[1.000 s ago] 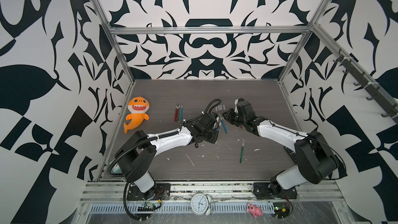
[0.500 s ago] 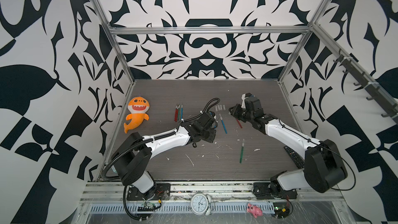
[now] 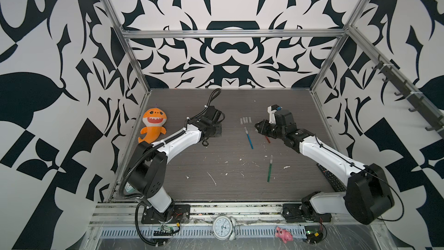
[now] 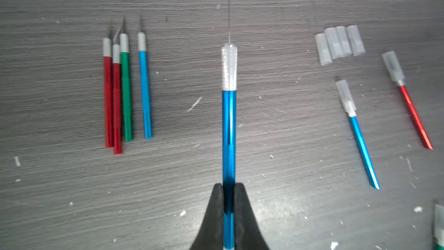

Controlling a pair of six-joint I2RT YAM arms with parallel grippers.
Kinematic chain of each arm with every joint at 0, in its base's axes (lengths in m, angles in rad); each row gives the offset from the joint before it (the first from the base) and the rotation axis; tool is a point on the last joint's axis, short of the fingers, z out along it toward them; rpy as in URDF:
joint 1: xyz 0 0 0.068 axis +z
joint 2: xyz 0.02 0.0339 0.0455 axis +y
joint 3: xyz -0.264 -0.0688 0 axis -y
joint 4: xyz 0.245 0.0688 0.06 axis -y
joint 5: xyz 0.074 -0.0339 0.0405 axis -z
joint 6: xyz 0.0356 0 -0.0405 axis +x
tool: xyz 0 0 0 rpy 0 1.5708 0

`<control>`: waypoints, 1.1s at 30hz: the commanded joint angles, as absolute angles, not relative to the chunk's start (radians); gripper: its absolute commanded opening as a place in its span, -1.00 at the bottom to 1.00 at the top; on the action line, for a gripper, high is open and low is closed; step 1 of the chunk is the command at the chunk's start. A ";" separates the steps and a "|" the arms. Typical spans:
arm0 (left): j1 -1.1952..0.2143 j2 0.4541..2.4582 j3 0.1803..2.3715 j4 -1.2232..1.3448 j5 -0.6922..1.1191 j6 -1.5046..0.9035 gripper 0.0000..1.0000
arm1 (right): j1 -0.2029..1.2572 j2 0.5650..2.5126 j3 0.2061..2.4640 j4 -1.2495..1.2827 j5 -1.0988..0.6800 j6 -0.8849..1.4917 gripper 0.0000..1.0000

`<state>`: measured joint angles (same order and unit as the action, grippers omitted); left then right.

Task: Remove protective caps from carving knives
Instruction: Remove the protective sleeve from the carving knife, then place the carving knife at the center of the board.

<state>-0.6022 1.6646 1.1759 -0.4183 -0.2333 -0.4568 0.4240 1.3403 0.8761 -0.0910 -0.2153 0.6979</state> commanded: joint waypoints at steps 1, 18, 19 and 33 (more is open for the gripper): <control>-0.601 1.740 1.241 -0.501 -0.314 -0.451 -1.00 | 0.435 1.317 0.859 -0.102 -0.233 0.627 -1.00; -0.483 1.972 1.407 -0.537 -0.283 -0.422 -1.00 | 0.453 1.314 0.813 -0.051 -0.228 0.590 -1.00; -0.478 1.980 1.411 -0.537 -0.279 -0.419 -1.00 | 0.453 1.316 0.812 -0.050 -0.227 0.589 -1.00; -0.445 2.076 1.480 -0.553 -0.294 -0.394 -1.00 | 0.456 1.326 0.795 -0.018 -0.225 0.594 -1.00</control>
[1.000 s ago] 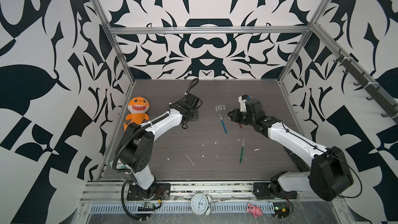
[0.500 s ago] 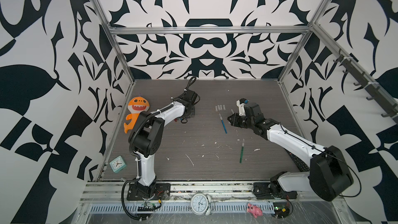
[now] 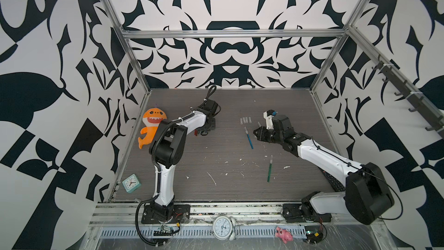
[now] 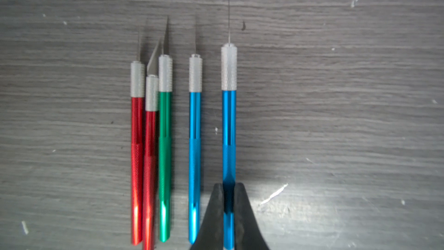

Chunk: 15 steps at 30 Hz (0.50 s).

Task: Remove protective caps from carving knives
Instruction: Place the carving knife at the center of the board.

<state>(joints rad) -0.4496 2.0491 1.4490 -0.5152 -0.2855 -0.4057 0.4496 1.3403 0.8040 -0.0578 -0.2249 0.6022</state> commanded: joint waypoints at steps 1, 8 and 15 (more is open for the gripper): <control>-0.445 2.081 1.482 -0.554 -0.295 -0.394 -1.00 | 0.457 1.327 0.795 -0.017 -0.227 0.595 -1.00; -0.440 2.097 1.494 -0.572 -0.308 -0.385 -1.00 | 0.463 1.337 0.796 -0.013 -0.227 0.597 -1.00; -0.437 2.108 1.504 -0.594 -0.314 -0.384 -1.00 | 0.468 1.342 0.796 -0.011 -0.225 0.597 -1.00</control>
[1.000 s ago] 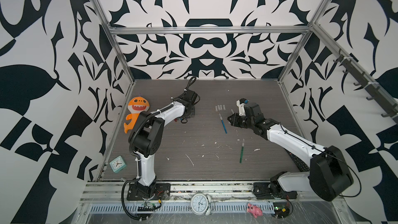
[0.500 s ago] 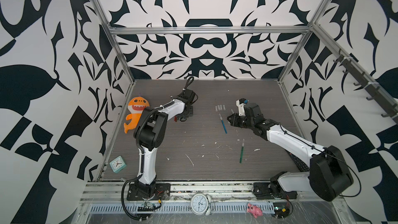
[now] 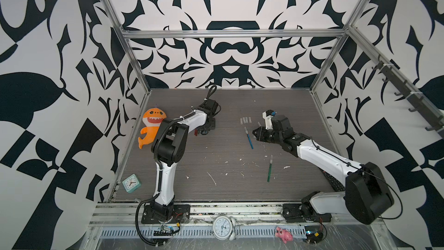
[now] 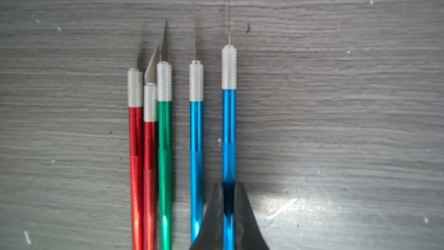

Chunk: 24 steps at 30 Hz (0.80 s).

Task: Remove protective caps from carving knives
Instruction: Place the carving knife at the center of the board.

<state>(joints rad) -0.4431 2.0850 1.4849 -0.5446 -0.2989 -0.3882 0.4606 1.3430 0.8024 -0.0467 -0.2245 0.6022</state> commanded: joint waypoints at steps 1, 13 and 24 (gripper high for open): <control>-0.437 2.109 1.502 -0.595 -0.314 -0.385 -1.00 | 0.468 1.342 0.796 -0.011 -0.224 0.597 -1.00; -0.437 2.090 1.488 -0.605 -0.298 -0.403 -0.65 | 0.470 1.345 0.799 -0.014 -0.224 0.596 -1.00; -0.437 2.040 1.524 -0.628 -0.273 -0.411 -0.28 | 0.472 1.343 0.808 -0.025 -0.223 0.596 -1.00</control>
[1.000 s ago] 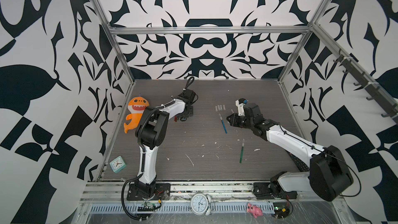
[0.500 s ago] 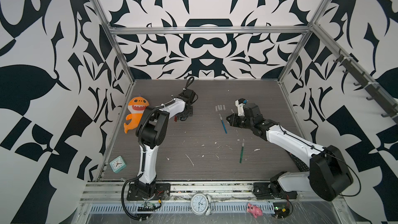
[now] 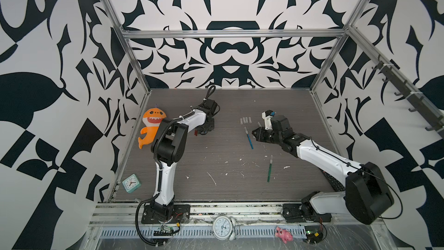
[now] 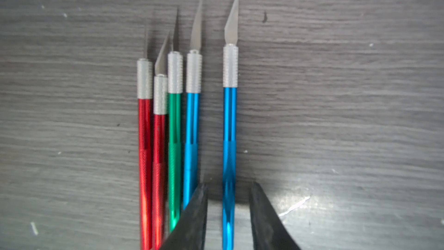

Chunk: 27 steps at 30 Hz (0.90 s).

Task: Remove protective caps from carving knives
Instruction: Place the carving knife at the center of the board, then place the protective sleeve at the center of the board.

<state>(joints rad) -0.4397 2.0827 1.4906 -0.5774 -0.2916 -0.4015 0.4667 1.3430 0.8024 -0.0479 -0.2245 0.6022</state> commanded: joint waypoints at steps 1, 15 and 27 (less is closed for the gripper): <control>-0.437 2.030 1.528 -0.630 -0.271 -0.411 -0.26 | 0.472 1.342 0.808 -0.026 -0.221 0.596 -1.00; -0.436 1.795 1.652 -0.702 -0.268 -0.377 0.23 | 0.472 1.343 0.848 -0.072 -0.212 0.587 -1.00; -0.433 1.516 1.519 -0.682 -0.224 -0.334 0.91 | 0.541 1.521 1.068 -0.288 -0.088 0.487 -1.00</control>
<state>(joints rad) -0.4377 1.5734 1.5623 -0.6491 -0.2405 -0.3412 0.5209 1.4925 0.9901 -0.2184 -0.1513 0.5373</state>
